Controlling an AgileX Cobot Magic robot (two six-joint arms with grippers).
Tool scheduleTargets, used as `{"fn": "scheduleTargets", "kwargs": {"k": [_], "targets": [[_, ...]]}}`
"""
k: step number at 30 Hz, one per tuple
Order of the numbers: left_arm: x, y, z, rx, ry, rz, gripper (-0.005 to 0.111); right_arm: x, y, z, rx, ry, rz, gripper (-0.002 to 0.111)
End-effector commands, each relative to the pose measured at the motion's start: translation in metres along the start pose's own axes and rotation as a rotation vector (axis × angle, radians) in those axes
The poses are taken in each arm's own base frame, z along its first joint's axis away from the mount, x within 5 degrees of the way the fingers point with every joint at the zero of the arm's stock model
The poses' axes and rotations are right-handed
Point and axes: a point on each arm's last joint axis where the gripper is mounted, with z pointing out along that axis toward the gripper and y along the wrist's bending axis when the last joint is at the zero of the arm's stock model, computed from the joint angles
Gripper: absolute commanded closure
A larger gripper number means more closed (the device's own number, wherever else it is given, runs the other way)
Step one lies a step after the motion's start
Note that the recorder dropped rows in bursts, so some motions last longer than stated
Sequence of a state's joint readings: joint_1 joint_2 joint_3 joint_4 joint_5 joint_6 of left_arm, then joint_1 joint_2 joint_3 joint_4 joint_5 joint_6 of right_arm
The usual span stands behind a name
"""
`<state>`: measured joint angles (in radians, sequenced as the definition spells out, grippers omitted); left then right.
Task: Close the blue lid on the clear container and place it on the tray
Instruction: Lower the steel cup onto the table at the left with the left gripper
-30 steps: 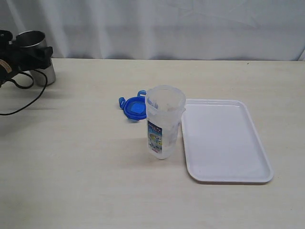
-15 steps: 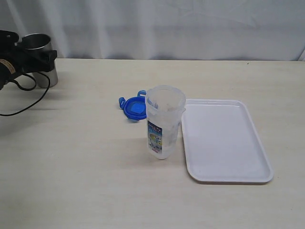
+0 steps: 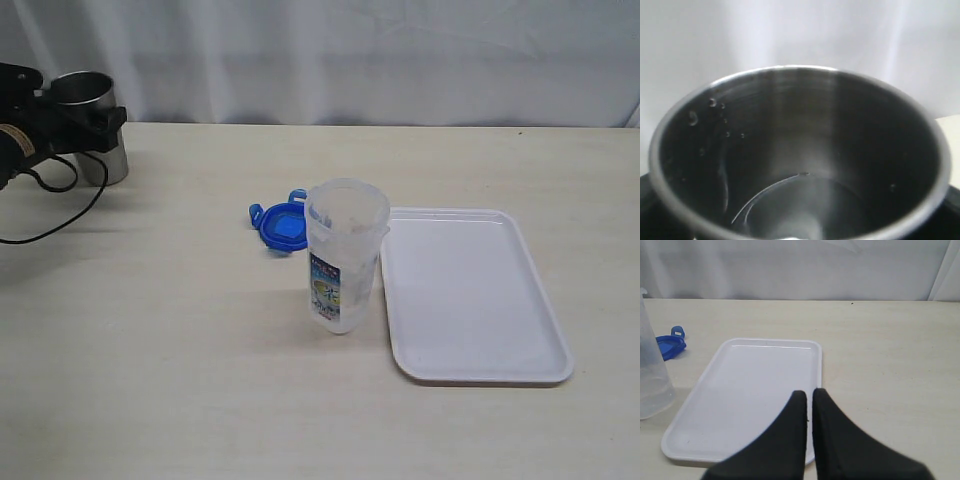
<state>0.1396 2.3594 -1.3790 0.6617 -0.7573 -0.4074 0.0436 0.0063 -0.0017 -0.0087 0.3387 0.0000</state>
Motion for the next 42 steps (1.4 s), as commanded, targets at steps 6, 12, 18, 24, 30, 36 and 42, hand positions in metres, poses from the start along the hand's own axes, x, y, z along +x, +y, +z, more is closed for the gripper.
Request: {"fn": "scheduleTargets", "kwargs": {"k": [6, 12, 18, 24, 30, 36, 42], "targets": [[-0.01, 0.002, 0.0, -0.015, -0.024, -0.021, 0.024, 0.0, 0.0, 0.0, 0.005, -0.005, -0.004, 0.104], [-0.009, 0.002, 0.0, -0.021, -0.011, -0.021, 0.023, 0.0, 0.0, 0.0, 0.005, -0.005, -0.004, 0.104], [-0.007, 0.002, 0.0, -0.023, 0.008, -0.014, 0.003, 0.0, 0.0, 0.0, 0.005, -0.005, -0.004, 0.104], [-0.003, -0.001, -0.001, 0.017, 0.044, 0.04, 0.003, 0.0, 0.0, 0.0, 0.005, -0.005, -0.004, 0.104], [0.002, 0.0, -0.004, 0.006, 0.056, 0.019, 0.003, 0.0, 0.0, 0.0, 0.005, -0.005, -0.004, 0.104], [0.013, 0.008, -0.013, -0.01, 0.08, -0.002, 0.003, 0.0, 0.0, 0.0, 0.005, -0.005, -0.004, 0.104], [0.022, 0.005, -0.019, 0.002, 0.099, -0.009, 0.003, 0.0, 0.0, 0.0, 0.005, -0.005, -0.004, 0.104]]}}
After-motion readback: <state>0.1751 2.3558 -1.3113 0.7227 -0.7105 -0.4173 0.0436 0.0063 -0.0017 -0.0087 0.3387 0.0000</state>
